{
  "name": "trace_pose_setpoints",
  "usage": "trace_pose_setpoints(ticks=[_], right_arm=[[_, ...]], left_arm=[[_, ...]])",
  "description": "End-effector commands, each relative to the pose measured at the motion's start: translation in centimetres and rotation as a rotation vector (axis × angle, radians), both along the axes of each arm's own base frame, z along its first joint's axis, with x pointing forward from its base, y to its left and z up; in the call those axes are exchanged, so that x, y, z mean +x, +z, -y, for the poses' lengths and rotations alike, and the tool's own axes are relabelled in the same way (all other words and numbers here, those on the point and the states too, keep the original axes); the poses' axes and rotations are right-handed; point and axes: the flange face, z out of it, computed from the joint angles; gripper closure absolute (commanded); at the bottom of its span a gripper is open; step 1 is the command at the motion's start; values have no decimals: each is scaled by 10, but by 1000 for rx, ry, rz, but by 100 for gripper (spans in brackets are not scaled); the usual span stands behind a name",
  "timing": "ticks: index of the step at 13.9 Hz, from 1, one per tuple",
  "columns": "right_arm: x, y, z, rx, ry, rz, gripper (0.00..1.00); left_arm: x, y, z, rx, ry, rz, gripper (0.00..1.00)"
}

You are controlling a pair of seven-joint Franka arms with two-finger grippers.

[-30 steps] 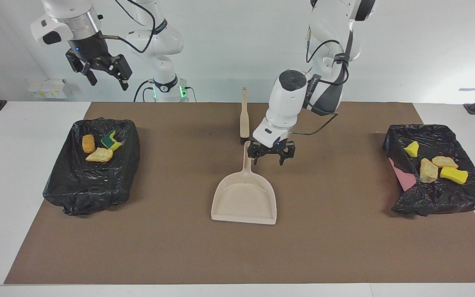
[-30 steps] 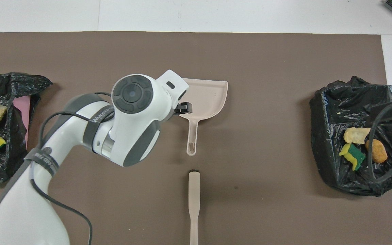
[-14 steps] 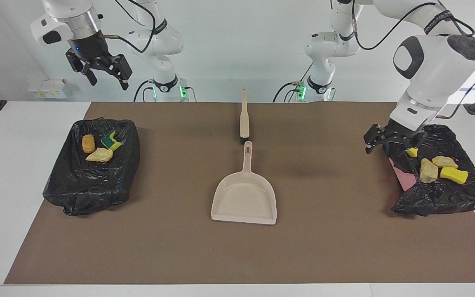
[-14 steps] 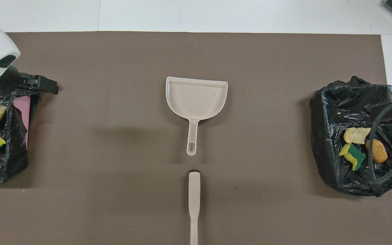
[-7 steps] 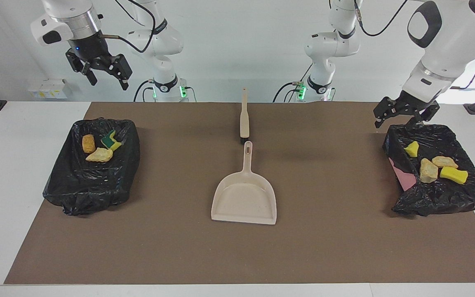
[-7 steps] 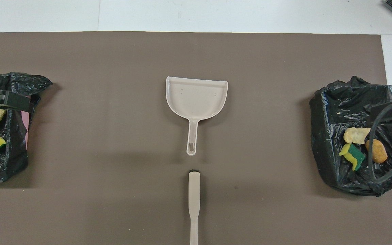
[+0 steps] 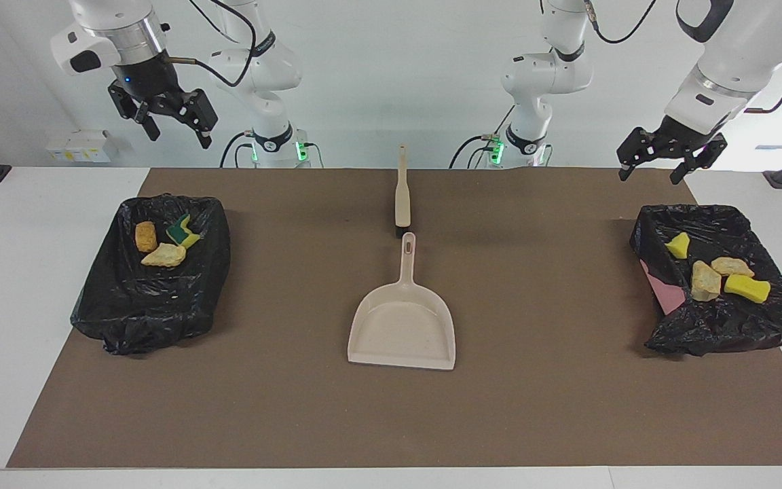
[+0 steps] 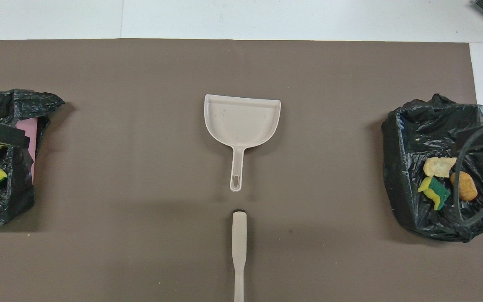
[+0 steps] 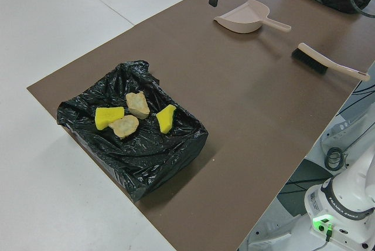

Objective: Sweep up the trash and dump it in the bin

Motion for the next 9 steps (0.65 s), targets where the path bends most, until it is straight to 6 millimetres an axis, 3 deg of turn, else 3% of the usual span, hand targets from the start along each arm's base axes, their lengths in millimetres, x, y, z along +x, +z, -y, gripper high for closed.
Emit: trace_pose_setpoints(ticks=[1, 9], right_arm=[[-1, 3, 3, 0, 16, 8, 0], [-1, 3, 3, 0, 18, 8, 0]], left_arm=[[-1, 4, -2, 11, -14, -17, 0], [-2, 7, -5, 13, -61, -3, 0]])
